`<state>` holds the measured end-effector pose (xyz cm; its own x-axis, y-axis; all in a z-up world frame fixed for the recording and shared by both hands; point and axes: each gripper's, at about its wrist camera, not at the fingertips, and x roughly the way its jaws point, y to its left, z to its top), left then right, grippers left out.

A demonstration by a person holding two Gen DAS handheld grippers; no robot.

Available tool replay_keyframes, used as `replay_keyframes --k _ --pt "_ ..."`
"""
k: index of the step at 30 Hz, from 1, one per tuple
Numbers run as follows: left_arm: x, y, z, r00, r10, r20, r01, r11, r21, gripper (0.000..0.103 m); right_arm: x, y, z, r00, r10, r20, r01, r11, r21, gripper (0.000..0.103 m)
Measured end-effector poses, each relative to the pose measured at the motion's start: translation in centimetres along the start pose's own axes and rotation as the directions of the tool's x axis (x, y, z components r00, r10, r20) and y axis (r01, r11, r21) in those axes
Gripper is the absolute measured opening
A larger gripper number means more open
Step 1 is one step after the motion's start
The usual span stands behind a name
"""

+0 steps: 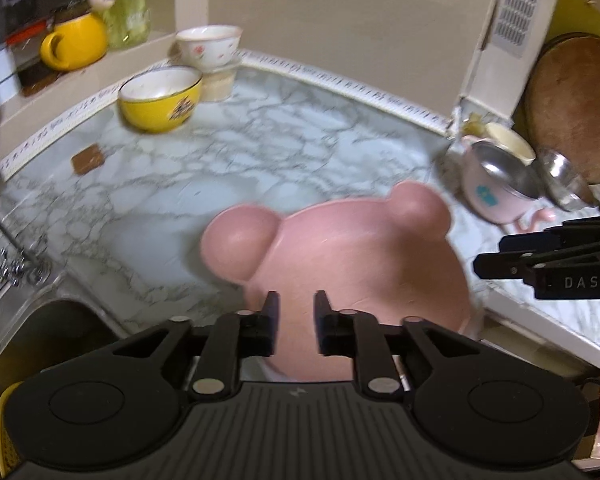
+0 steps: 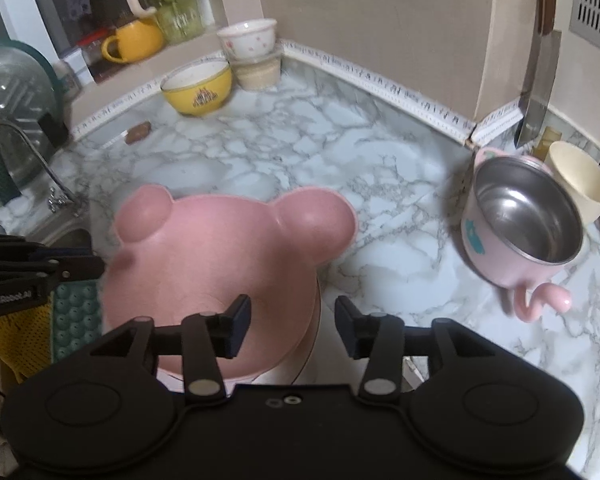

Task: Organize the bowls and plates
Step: 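Lower the bear-shaped plate onto the white plates and open both tools, then move both tools to the steel bowl beside the cream bowl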

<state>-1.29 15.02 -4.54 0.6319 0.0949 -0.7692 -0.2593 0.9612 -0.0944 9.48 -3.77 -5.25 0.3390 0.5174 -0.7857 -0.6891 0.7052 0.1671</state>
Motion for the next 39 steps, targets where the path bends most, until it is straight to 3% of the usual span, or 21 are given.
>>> replay_keyframes --k 3,10,13,16,28,39 --pt "-1.0 -1.3 0.6 0.998 -0.017 0.055 0.016 1.0 0.016 0.06 -1.5 0.0 0.0 0.999 0.005 0.034 -0.005 1.0 0.0 0.067" --pt "-1.6 -4.3 2.1 0.994 -0.056 0.092 0.049 0.996 0.076 0.064 -4.5 -1.4 0.0 0.996 -0.007 0.092 0.003 0.999 0.043 0.081" --pt "-1.8 -5.5 2.7 0.991 -0.064 0.12 0.054 0.995 0.089 0.074 -5.6 -2.1 -0.1 0.994 -0.02 0.11 0.014 0.998 0.055 0.088" --pt "-1.9 -6.9 3.2 0.987 -0.08 0.142 0.065 0.992 0.108 0.075 -6.7 -3.0 -0.4 0.989 -0.049 0.138 0.04 0.997 0.068 0.102" --pt "-1.2 -14.1 5.8 0.975 -0.137 0.175 0.102 0.976 0.194 0.077 -9.8 -8.0 -0.9 0.976 -0.129 0.178 0.111 0.988 0.108 0.103" --pt "3.5 -24.1 9.2 0.974 -0.182 0.131 0.137 0.945 0.296 0.08 -12.7 -17.3 -2.4 0.951 -0.267 0.157 0.223 0.943 0.248 0.103"
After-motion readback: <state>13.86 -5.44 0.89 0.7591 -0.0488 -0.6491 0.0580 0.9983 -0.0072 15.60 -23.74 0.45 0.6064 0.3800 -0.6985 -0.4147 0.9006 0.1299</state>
